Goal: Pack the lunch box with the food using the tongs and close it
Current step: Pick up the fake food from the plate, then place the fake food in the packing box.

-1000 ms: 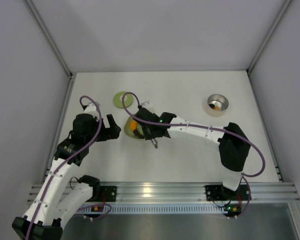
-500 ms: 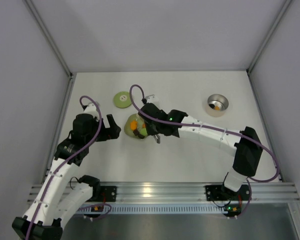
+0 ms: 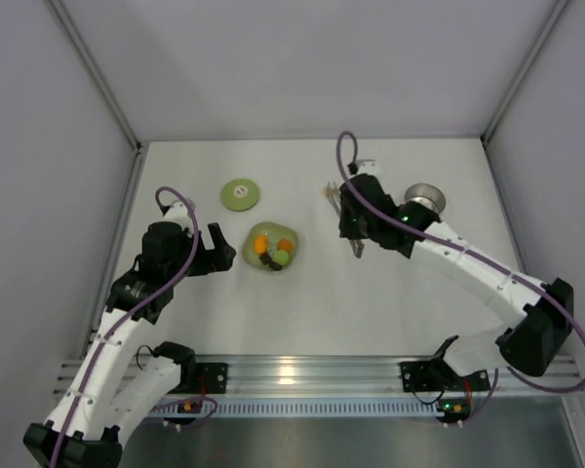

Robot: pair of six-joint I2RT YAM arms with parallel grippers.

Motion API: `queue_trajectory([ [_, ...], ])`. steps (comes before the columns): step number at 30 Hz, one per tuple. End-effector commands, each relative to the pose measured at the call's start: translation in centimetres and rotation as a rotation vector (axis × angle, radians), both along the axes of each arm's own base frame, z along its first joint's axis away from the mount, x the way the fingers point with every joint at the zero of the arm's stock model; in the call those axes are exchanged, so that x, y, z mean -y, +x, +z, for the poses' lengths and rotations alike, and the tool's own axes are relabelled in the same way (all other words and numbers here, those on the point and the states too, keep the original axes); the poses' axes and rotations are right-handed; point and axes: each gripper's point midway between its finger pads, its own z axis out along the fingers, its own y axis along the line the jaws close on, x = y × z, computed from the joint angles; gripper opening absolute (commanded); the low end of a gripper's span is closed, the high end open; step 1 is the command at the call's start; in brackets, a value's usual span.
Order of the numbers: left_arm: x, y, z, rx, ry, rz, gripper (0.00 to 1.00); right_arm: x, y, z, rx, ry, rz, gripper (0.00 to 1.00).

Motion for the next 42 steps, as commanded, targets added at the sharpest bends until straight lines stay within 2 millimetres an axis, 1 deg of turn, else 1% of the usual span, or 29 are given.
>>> queue_trajectory([
  [1,0.2,0.6,0.9,0.042,-0.011,-0.007,0.99,6.4,1.5,2.5,0.053,0.038,-0.131,0.18],
  [2,0.3,0.6,0.9,0.042,-0.012,-0.009,0.99,7.7,1.4,3.3,0.071,0.056,-0.152,0.18],
  [3,0.2,0.7,0.9,0.042,-0.012,-0.007,0.99,9.0,1.5,2.9,0.067,0.044,-0.175,0.19],
  [4,0.3,0.7,1.0,0.043,-0.013,-0.010,0.99,11.0,2.1,2.9,0.069,0.043,-0.230,0.19],
  [5,0.3,0.6,1.0,0.045,-0.013,-0.009,0.99,12.1,1.9,3.2,0.073,0.051,-0.251,0.19],
  [6,0.3,0.6,1.0,0.043,-0.014,-0.011,0.99,13.1,1.9,2.9,0.070,0.040,-0.271,0.19],
  [7,0.3,0.6,0.9,0.041,-0.014,-0.009,0.99,15.0,2.3,2.7,0.068,0.035,-0.324,0.19],
  [9,0.3,0.6,0.9,0.042,-0.013,-0.008,0.99,16.8,2.2,2.2,0.065,0.032,-0.367,0.19],
  [10,0.2,0.7,1.0,0.046,-0.013,-0.007,0.99,18.2,2.3,2.0,0.062,0.036,-0.403,0.19],
  [14,0.3,0.6,1.0,0.043,-0.013,-0.012,0.99,20.1,2.1,0.9,0.051,0.053,-0.447,0.19],
  [15,0.3,0.6,0.9,0.042,-0.012,-0.011,0.99,20.5,1.9,0.2,0.038,0.046,-0.459,0.19],
  [16,0.3,0.6,0.9,0.042,-0.012,-0.009,0.99,21.1,2.1,0.0,0.040,0.047,-0.477,0.19],
  [19,0.3,0.6,0.9,0.041,-0.011,-0.011,0.99,21.4,2.0,-1.0,0.019,0.052,-0.478,0.19],
  [22,0.3,0.7,0.9,0.041,-0.014,-0.011,0.99,21.7,2.2,-1.4,0.008,0.046,-0.482,0.19],
  [25,0.3,0.6,0.8,0.039,-0.012,-0.010,0.99,22.2,2.5,-1.4,0.005,0.042,-0.493,0.20],
  [29,0.3,0.6,0.8,0.039,-0.012,-0.010,0.99,22.4,2.7,-1.5,0.000,0.041,-0.491,0.23],
  [35,0.3,0.6,0.8,0.035,-0.013,-0.010,0.99,22.9,2.9,-1.4,-0.001,0.032,-0.503,0.31],
  [36,0.3,0.7,0.8,0.036,-0.011,-0.010,0.99,23.0,2.9,-1.4,-0.001,0.028,-0.503,0.35],
  [40,0.3,0.7,0.8,0.036,-0.012,-0.011,0.99,23.1,3.0,-0.9,0.004,0.027,-0.503,0.39],
  [41,0.3,0.7,0.8,0.037,-0.012,-0.010,0.99,23.1,3.1,-0.7,0.007,0.025,-0.501,0.43],
  [42,0.4,0.7,0.8,0.035,-0.014,-0.012,0.99,23.1,3.0,-0.6,0.009,0.025,-0.502,0.44],
])
